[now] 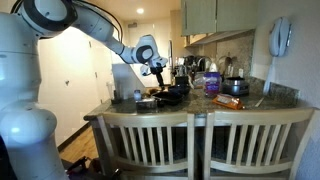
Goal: Remove the clear bottle from the black bowl and put the white and orange bottle in the black bowl
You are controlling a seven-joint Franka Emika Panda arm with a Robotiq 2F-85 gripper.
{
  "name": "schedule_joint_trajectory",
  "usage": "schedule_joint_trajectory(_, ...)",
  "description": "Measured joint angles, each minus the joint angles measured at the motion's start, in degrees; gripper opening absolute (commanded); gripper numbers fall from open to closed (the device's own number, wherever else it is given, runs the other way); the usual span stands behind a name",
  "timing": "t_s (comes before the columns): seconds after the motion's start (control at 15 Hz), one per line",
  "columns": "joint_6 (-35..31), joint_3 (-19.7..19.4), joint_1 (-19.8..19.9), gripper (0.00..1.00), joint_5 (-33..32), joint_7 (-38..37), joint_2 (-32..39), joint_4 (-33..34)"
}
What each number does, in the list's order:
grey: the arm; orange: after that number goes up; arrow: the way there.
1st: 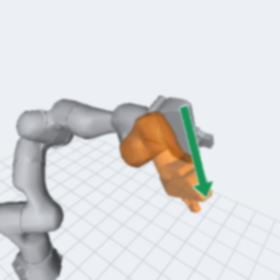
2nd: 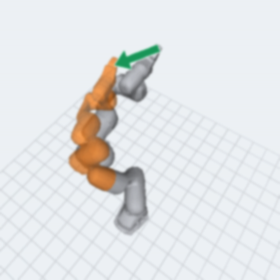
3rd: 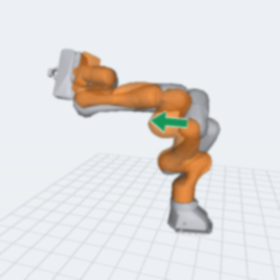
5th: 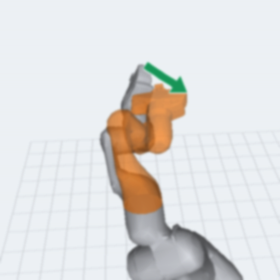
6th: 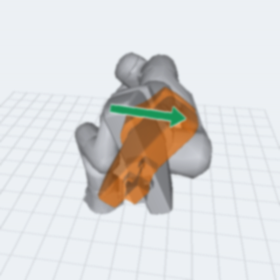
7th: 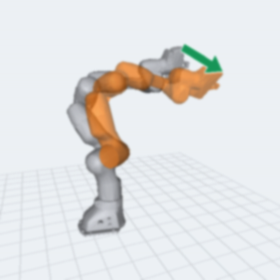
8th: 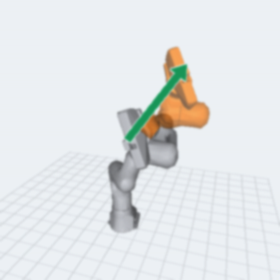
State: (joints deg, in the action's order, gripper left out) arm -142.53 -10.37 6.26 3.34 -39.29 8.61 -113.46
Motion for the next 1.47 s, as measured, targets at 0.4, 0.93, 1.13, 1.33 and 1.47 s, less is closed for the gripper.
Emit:
schedule_joint_trajectory(0.4, 6.3, 1.9, 0.0, 1.0, 9.5, 10.0, 1.4, 1.8)
schedule_joint_trajectory(0.93, 30.4, 1.3, -1.0, 1.0, -3.3, 1.3, 2.9, 11.2)
schedule_joint_trajectory(1.13, 32.6, 1.3, -1.5, 1.0, -3.9, 0.5, 3.6, 13.2)
schedule_joint_trajectory(1.33, 32.6, 1.3, -1.5, 1.0, -3.9, 0.5, 4.2, 13.4)
schedule_joint_trajectory(1.47, 32.6, 1.3, -1.5, 1.0, -3.9, 0.5, 4.2, 13.4)
